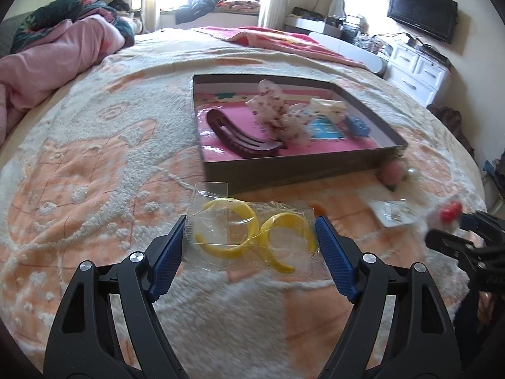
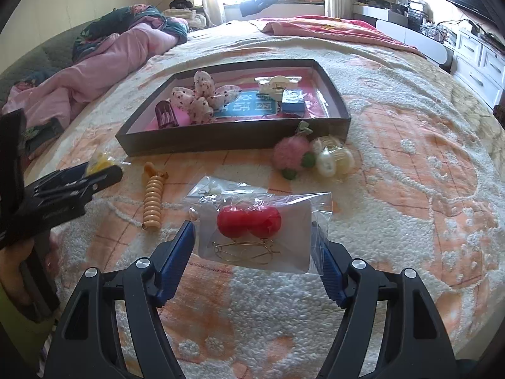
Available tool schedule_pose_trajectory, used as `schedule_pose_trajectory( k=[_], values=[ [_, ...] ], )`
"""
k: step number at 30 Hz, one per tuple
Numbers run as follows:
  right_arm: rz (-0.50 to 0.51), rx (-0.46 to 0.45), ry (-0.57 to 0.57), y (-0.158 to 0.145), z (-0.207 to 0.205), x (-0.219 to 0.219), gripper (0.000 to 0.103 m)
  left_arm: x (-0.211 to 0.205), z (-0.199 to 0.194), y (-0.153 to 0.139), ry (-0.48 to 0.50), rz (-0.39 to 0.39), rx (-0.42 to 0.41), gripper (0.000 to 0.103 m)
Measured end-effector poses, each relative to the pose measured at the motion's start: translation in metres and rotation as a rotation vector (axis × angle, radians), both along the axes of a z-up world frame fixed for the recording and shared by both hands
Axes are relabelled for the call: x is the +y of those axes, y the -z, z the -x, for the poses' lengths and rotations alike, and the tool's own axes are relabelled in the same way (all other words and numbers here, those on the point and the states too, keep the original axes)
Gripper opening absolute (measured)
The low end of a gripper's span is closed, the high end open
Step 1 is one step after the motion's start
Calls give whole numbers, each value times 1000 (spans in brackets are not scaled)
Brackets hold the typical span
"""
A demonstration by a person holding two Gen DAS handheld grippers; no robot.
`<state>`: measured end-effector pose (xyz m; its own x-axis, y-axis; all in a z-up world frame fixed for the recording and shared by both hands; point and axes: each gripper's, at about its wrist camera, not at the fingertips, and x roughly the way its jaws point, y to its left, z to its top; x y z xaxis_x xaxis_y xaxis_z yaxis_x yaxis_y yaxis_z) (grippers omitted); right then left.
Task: Organize jewelry
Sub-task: 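Grasp the yellow bangle bag with left tool while right tool reaches the red earring bag, then carry the bangle bag and red earring bag into the tray and open both tools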
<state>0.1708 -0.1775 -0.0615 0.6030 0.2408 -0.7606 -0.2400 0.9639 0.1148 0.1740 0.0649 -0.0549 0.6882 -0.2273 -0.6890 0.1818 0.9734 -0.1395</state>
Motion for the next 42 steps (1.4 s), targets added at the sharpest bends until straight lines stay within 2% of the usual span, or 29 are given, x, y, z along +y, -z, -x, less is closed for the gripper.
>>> schedule_pose_trajectory(
  k=[12,18,28,42],
  values=[
    [6,-55,40,-15,0,-21,70,-40,8,-25,97,-17,-51,71],
    [-1,-75,70,-21,-6,-38,70,-52,3,-29,117,1,-60,71],
    [-17,-108,86,-32,-20,-49,70,-64,-14,-37,113,14,-84,71],
    [-22,-168,62,-52,-58,-36,71,-69,-45,-42,83,11,-101,71]
  ],
)
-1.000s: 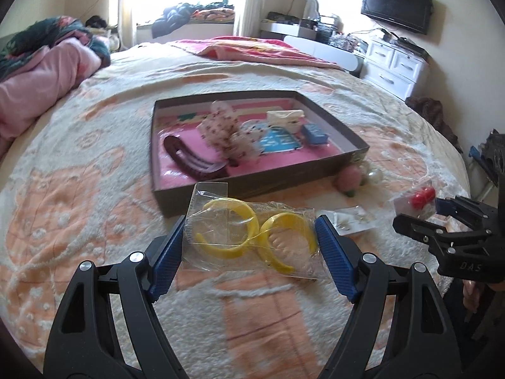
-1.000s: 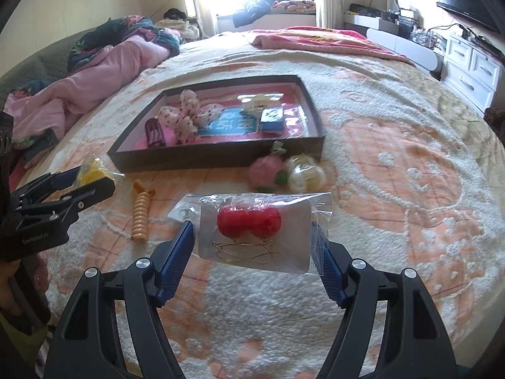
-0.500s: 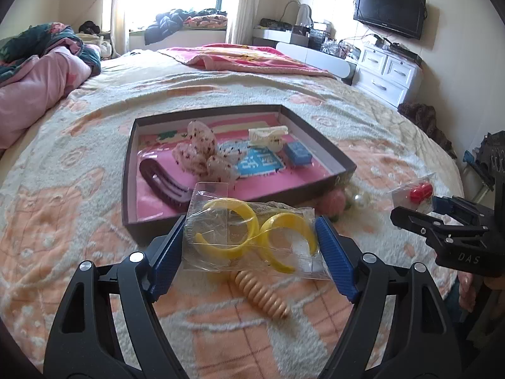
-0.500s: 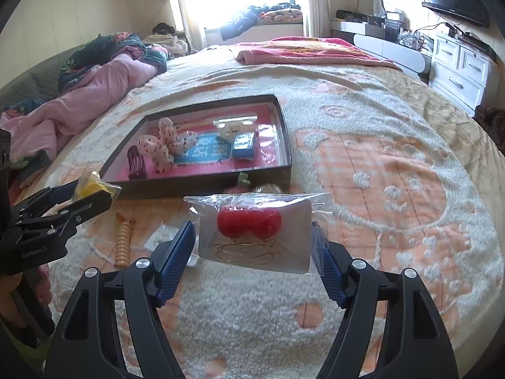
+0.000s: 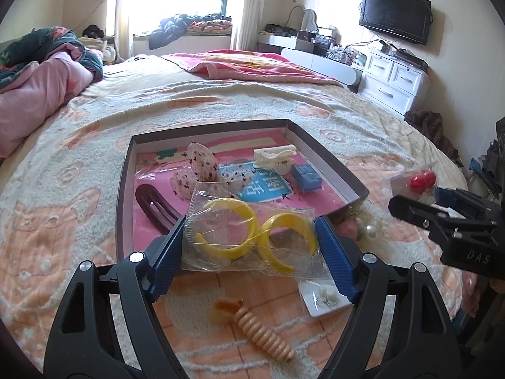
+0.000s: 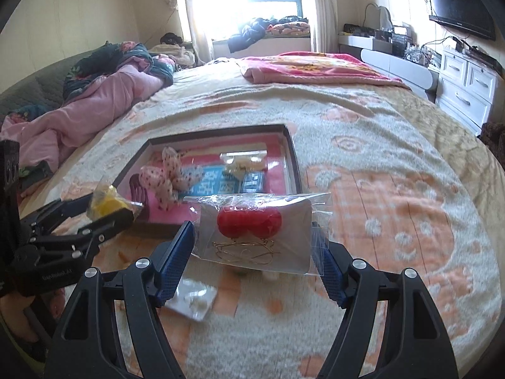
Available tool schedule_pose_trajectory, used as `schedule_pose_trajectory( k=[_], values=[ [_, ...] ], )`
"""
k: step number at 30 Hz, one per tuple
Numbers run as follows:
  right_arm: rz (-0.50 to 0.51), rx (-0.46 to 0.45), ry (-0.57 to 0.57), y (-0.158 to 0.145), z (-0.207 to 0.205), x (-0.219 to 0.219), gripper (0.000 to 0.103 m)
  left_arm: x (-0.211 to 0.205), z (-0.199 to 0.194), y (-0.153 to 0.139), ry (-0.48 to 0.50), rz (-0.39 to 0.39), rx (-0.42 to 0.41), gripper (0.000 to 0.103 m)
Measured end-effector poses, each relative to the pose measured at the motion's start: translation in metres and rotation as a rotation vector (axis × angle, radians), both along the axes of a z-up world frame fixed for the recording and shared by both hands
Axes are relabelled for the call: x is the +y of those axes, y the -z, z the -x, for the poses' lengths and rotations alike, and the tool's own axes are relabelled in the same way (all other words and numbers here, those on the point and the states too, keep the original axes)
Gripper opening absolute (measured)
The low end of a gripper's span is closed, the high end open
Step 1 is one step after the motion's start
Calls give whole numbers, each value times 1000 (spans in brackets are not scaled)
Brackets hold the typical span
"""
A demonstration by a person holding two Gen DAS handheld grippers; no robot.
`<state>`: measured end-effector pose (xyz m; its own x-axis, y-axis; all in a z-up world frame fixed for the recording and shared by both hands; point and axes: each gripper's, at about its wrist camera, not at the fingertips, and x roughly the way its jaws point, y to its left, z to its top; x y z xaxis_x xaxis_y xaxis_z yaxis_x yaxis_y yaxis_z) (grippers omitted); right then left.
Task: Organize jewelry
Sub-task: 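Carry the bangle bag and red earring bag into the tray and open both tools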
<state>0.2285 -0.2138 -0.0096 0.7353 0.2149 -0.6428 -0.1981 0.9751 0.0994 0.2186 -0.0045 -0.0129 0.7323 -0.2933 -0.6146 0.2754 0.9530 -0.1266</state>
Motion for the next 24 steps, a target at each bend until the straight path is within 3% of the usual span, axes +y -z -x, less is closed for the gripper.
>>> schedule_pose_trajectory(
  k=[15,24],
  values=[
    [1,-17,11,-4,-54,2,71,7,-46,-4,-55,-10,-9,71],
    [26,10,0,8,-84,6,71,10,-77,4,-90,-23,12,71]
  ],
)
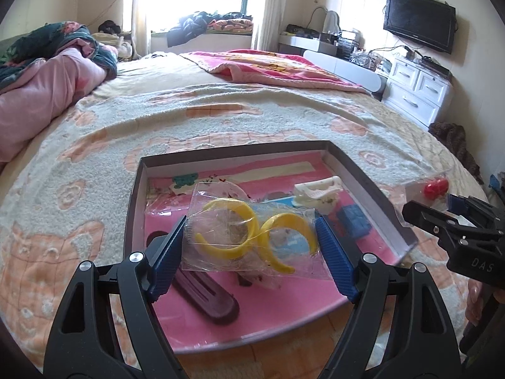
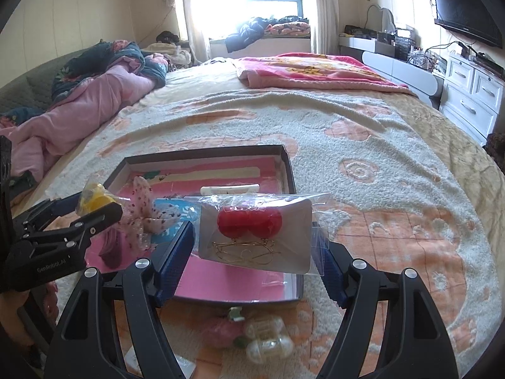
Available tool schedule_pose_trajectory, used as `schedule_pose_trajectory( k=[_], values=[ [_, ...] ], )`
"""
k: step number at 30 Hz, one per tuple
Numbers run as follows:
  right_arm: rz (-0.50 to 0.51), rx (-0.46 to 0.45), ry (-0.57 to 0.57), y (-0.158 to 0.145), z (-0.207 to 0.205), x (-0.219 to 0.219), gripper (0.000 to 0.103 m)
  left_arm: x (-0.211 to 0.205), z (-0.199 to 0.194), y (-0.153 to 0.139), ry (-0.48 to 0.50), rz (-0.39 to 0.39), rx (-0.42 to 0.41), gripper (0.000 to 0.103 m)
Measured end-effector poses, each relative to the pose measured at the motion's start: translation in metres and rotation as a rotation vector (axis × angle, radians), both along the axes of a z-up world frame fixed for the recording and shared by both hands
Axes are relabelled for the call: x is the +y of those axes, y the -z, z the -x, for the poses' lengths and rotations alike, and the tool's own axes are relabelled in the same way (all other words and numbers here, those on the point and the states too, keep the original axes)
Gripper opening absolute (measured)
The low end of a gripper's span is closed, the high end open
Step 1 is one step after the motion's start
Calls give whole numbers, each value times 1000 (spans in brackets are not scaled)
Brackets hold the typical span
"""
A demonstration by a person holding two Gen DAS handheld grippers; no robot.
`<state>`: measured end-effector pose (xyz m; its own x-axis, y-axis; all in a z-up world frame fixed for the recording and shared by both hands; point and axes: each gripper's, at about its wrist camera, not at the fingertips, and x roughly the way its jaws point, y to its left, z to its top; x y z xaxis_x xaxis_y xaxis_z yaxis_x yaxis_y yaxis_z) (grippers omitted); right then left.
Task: Organize jewelry
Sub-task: 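Carry the bangle bag and red earring bag into the tray and open both tools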
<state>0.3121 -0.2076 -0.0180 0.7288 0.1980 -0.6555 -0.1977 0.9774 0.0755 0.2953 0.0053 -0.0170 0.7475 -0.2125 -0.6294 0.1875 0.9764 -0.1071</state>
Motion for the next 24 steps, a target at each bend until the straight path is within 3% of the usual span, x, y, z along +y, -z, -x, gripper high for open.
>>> schedule_pose_trajectory(
  k=[7,24],
  values=[
    [8,37,-15,17,-14,5,71,0,-16,11,-18,-24,22,71],
    [43,72,-75,48,-12,25,71,12,-27,30,-62,1,63,71]
  ],
)
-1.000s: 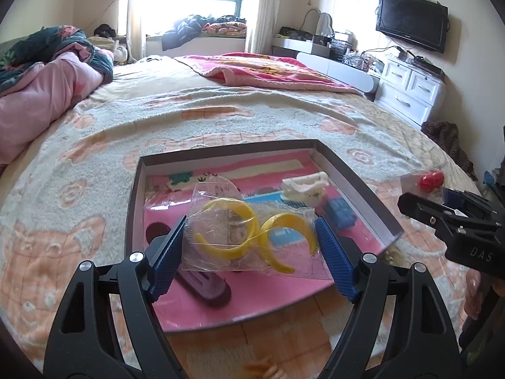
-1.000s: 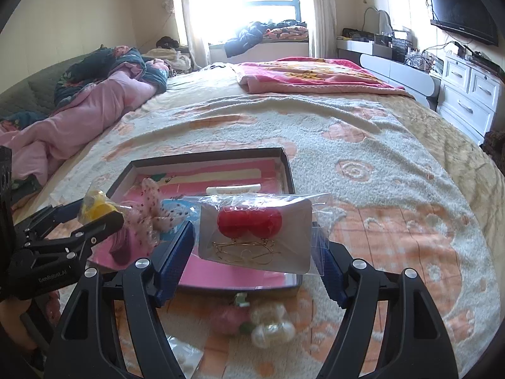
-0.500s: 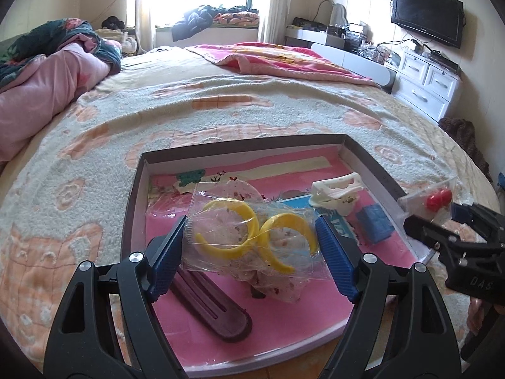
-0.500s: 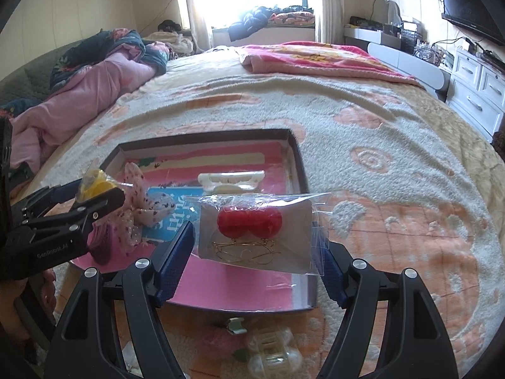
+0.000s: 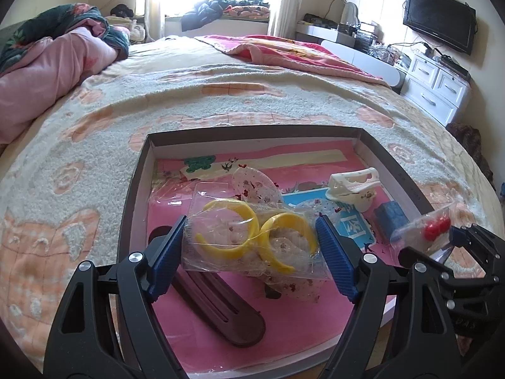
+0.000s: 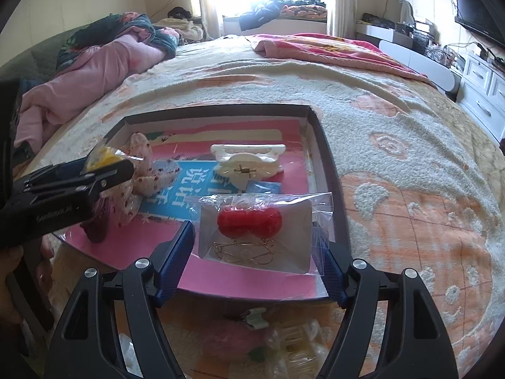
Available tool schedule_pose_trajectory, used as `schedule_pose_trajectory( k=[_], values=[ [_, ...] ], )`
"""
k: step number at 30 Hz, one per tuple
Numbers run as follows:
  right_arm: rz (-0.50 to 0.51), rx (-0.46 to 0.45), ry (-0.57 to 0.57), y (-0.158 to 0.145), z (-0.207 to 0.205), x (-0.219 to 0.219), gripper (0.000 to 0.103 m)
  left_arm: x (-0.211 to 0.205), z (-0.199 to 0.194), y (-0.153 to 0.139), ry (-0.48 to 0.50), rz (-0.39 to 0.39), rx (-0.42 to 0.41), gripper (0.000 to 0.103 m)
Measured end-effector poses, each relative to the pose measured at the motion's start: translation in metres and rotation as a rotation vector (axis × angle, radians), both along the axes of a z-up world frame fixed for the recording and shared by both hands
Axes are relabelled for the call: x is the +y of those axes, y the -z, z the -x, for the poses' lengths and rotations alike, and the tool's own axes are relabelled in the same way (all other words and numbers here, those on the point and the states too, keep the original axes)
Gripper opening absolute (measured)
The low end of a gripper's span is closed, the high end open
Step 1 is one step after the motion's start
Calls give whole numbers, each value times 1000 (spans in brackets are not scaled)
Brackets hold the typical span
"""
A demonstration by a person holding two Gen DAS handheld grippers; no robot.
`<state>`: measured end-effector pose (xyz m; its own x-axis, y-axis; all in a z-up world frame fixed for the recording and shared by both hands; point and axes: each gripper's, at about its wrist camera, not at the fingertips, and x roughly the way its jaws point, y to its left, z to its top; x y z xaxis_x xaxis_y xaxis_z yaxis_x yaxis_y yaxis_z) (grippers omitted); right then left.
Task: Organize jewelry
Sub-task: 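Carry the bangle bag and red earring bag into the tray and open both tools, then withdraw both open tools from the tray toward the remaining items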
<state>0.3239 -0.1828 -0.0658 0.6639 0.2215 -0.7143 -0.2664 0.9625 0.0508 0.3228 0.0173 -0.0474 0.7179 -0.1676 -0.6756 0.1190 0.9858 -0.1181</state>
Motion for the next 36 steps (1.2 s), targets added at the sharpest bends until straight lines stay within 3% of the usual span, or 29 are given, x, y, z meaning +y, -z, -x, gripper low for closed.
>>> schedule_pose_trajectory(
  k=[19,36],
  values=[
    [9,6,2,6,5,0,74,-18,-2,8,75,7,33,72],
    [27,-52,22,-5,24,-8,82,-13,16,-1,54,14,23,85]
  ],
)
